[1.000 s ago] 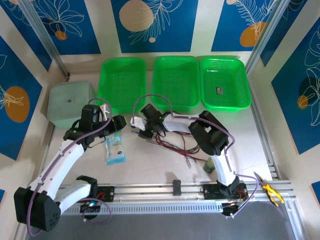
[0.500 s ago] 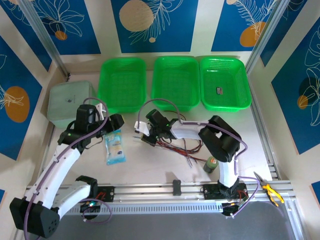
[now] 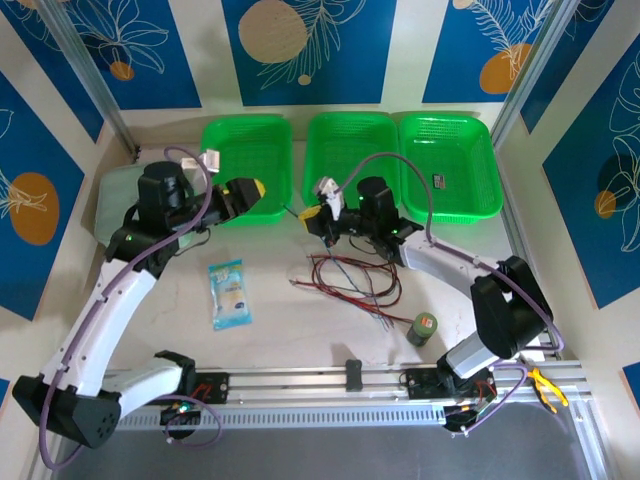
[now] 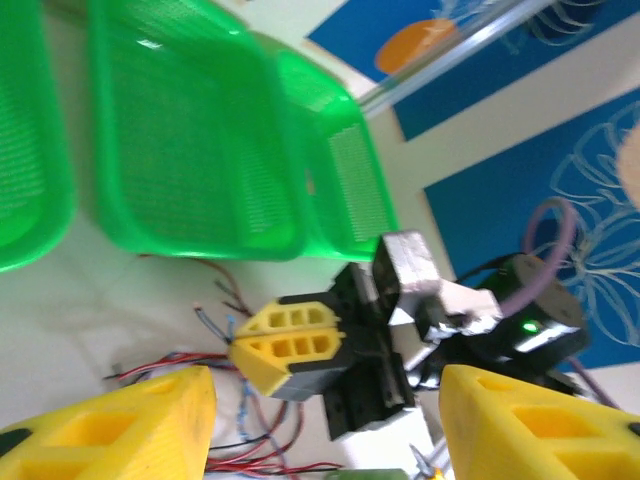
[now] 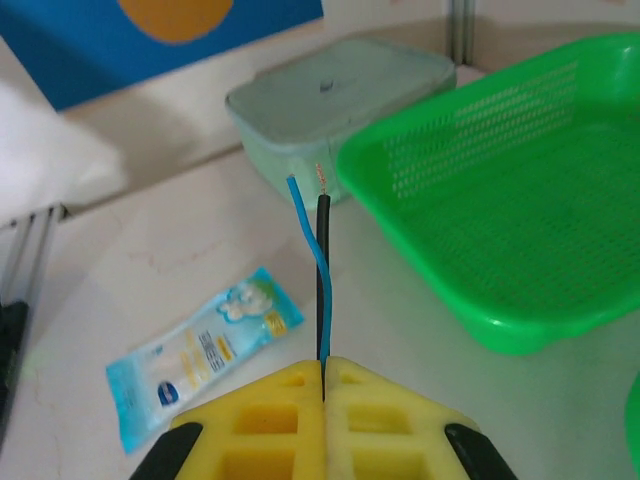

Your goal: Untangle the cables

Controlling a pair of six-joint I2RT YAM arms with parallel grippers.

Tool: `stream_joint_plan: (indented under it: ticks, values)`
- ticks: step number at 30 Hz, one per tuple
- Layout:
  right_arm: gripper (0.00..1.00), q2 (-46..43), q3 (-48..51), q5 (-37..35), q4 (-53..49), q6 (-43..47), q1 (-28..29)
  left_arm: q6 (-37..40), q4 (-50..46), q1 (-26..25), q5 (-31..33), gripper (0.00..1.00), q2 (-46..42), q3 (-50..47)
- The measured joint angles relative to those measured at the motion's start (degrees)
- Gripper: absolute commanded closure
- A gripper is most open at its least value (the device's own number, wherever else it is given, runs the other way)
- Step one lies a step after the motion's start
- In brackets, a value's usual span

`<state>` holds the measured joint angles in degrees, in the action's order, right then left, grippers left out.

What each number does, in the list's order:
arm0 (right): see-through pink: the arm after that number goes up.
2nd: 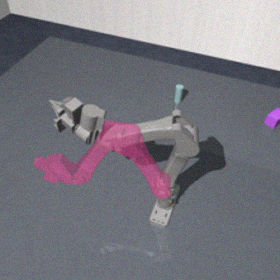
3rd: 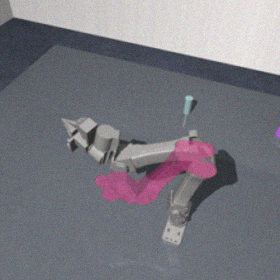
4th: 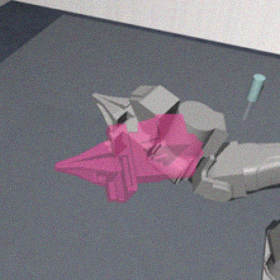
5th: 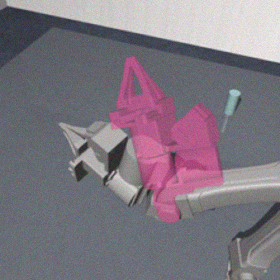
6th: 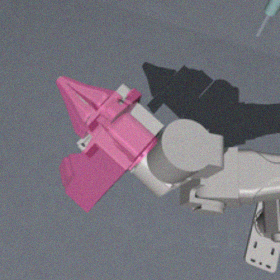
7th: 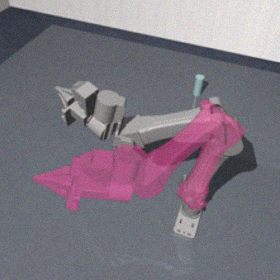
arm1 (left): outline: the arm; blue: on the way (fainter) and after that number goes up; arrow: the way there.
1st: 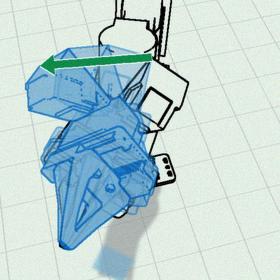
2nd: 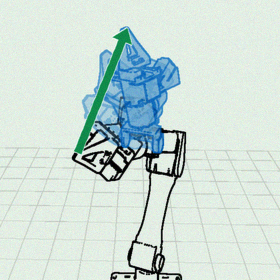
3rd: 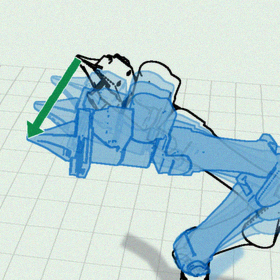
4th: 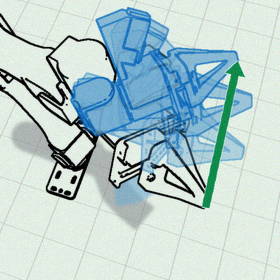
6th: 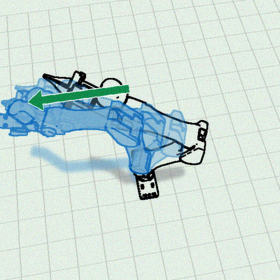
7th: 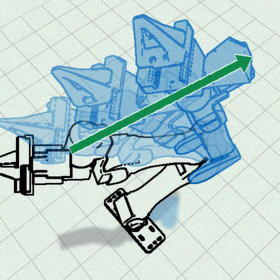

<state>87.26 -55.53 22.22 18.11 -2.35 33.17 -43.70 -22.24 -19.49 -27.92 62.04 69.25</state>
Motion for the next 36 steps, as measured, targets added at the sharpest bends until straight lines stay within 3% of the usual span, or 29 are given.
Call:
stream_joint_plan:
  ticks: [8,16,36]
  values:
    - [1.00,-5.03,0.81,5.53,7.69,-9.84,-3.69,-1.42,4.31,-6.38,-1.64,0.52,6.88,4.92]
    - [1.00,-7.34,0.81,7.69,11.87,-15.45,-5.75,-4.52,7.61,-6.69,-1.42,0.62,9.75,4.92]
    - [1.00,-7.32,0.81,9.79,12.31,-17.66,-5.57,-5.75,9.92,-8.46,-1.64,0.73,14.49,6.58]
